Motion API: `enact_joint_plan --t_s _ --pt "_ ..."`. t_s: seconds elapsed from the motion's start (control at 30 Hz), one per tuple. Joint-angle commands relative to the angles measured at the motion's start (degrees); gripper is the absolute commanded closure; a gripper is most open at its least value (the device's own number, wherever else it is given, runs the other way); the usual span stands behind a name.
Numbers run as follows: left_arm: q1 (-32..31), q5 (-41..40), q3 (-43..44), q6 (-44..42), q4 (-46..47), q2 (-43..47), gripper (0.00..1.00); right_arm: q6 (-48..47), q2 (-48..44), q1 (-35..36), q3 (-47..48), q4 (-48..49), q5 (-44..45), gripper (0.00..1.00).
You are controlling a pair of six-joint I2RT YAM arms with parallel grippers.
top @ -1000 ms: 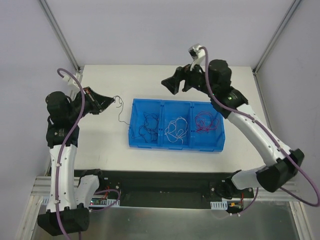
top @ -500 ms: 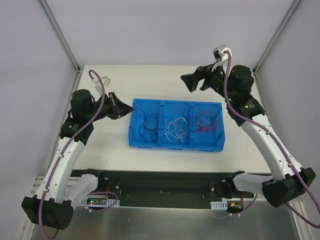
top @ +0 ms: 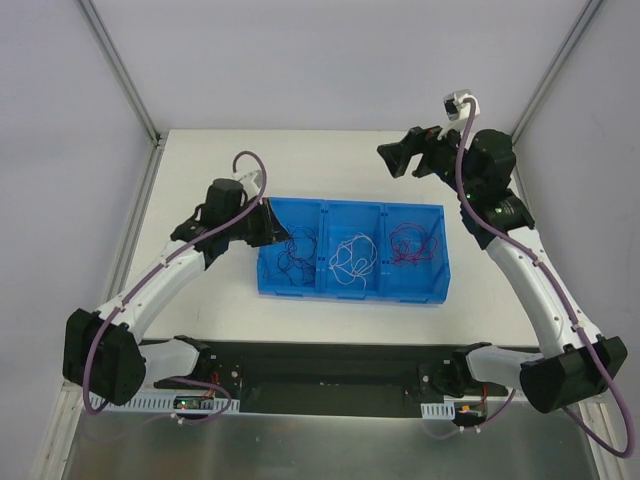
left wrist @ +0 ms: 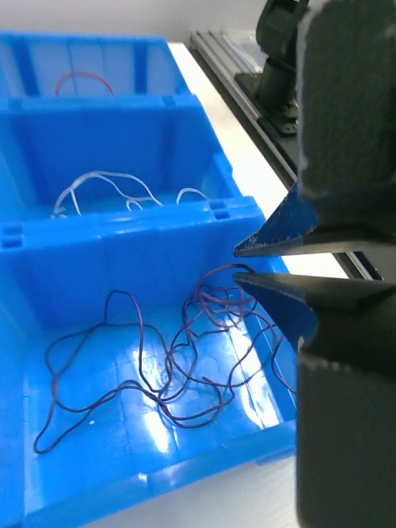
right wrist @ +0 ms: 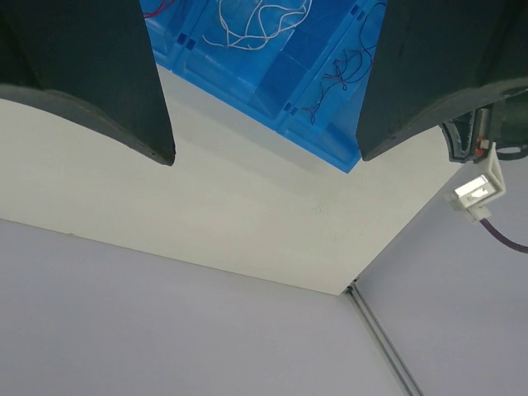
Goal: Untangle the cables
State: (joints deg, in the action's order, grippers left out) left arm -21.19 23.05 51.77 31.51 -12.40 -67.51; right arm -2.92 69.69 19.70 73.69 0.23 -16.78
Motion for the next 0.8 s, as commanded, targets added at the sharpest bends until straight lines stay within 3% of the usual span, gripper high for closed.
enact_joint_plan --t_s 0.0,0.1,0.2,0.33,0.67,0.77 --pt "-3.5 -6.5 -0.5 -1.4 1.1 -3.9 0.84 1.9 -0.7 -1.4 0.2 2.9 -0.6 0.06" --pt "-3.6 -6.4 -0.3 -1.4 1.3 -4.7 0.72 2.6 -0.2 -2.0 0.6 2.8 -1.3 0.06" --pt "-3.7 -6.3 -0.5 -1.5 2.6 -3.3 0.51 2.7 1.1 -2.2 1.3 2.8 -2.6 0.06" --pt "-3.6 -7.5 -1.8 -2.6 3.8 0.2 0.36 5.4 2.8 -2.2 2.9 2.1 -3.7 0.06" --pt "-3.6 -7.7 -4.7 -10.9 6.1 14.1 0.32 8.1 3.5 -2.0 3.6 1.7 -4.1 0.04" --pt "-3.7 -1.5 -7.3 -7.4 5.9 12.6 0.40 9.1 3.5 -1.4 3.9 1.9 -3.4 0.04"
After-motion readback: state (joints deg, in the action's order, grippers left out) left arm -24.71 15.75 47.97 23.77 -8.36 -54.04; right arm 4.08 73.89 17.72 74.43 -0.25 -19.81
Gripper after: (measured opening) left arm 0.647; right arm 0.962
